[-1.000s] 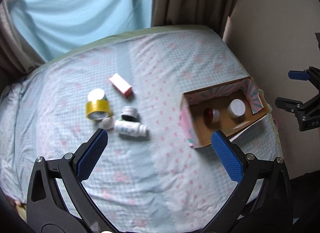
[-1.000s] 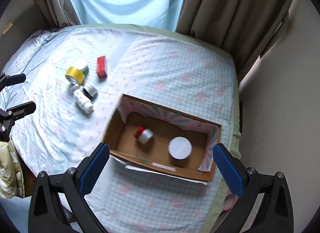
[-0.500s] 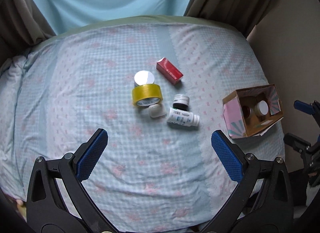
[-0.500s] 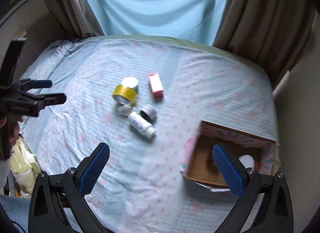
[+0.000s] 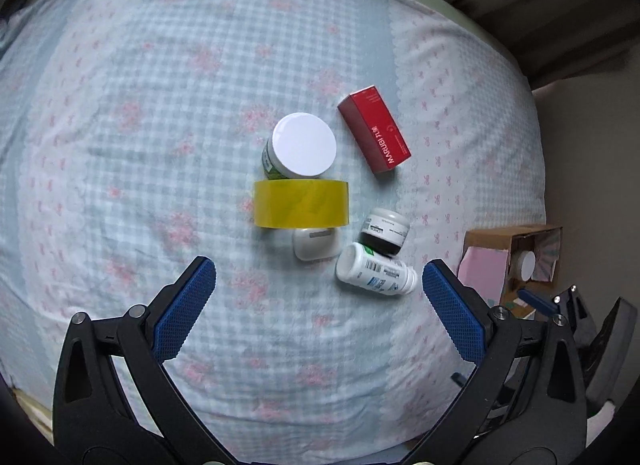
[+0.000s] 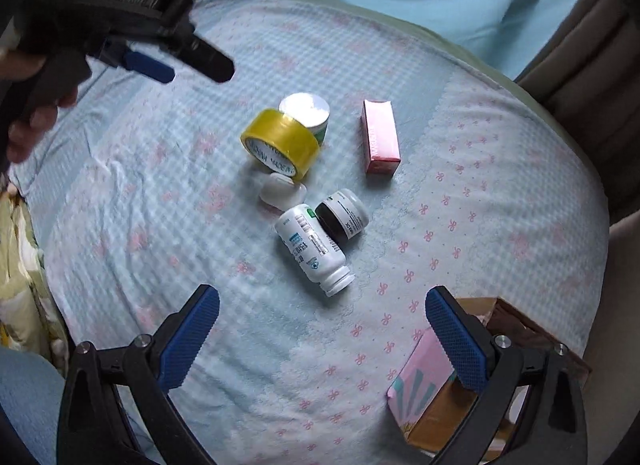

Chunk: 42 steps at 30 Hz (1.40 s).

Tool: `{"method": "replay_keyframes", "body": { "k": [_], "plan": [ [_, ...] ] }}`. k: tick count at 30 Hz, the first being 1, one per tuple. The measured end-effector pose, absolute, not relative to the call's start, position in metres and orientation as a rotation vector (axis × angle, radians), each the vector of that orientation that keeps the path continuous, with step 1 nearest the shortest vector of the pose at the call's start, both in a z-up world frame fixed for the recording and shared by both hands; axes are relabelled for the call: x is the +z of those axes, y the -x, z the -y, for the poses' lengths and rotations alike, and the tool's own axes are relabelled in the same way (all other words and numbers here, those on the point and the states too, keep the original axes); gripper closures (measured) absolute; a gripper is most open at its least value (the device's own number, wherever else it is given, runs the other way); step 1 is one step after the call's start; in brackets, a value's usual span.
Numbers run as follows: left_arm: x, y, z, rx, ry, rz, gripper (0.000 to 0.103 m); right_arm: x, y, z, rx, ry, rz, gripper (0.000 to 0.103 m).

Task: Organize rigid objects
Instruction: 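Grasp the yellow tape roll with the left tool while the right grasps the white vitamin bottle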

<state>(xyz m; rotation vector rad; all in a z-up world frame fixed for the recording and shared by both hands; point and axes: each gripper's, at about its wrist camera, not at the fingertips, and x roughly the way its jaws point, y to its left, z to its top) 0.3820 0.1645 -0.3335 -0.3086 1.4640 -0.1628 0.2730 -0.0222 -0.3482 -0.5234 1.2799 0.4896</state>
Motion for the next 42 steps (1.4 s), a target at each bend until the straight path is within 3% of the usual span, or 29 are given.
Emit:
{"method": "replay_keyframes", "body": {
  "k": [7, 14, 22, 31, 33, 34, 42],
  "plan": [
    [-0.400, -0.421, -0.148, -0.145, 0.329, -1.566, 0.000, -0.432, -0.283, 0.010, 0.589, 0.714, -1.337, 0.003],
    [-0.448, -0.435, -0.134, -0.127, 0.323, -1.654, 0.000, -0.494, -0.298, 0.008, 0.653, 0.717, -1.451, 0.019],
    [-0.477, -0.442, -0.122, -0.091, 0.318, -1.692, 0.001, -0.509, -0.305, -0.002, 0.730, 0.742, -1.426, 0.020],
    [-0.502, -0.449, -0.104, -0.072, 0.291, -1.709, 0.005, -0.519, -0.317, -0.014, 0.687, 0.745, -1.430, 0.033],
    [-0.502, -0.448, -0.102, -0.072, 0.291, -1.695, 0.005, -0.518, -0.320, -0.014, 0.670, 0.738, -1.433, 0.039],
    [-0.502, -0.448, -0.101, -0.073, 0.287, -1.694, 0.006, -0.516, -0.321, -0.014, 0.660, 0.733, -1.433, 0.047],
    [-0.497, -0.442, -0.100, -0.068, 0.282, -1.672, 0.006, -0.513, -0.329, -0.020, 0.636, 0.720, -1.434, 0.049]
  ]
}}
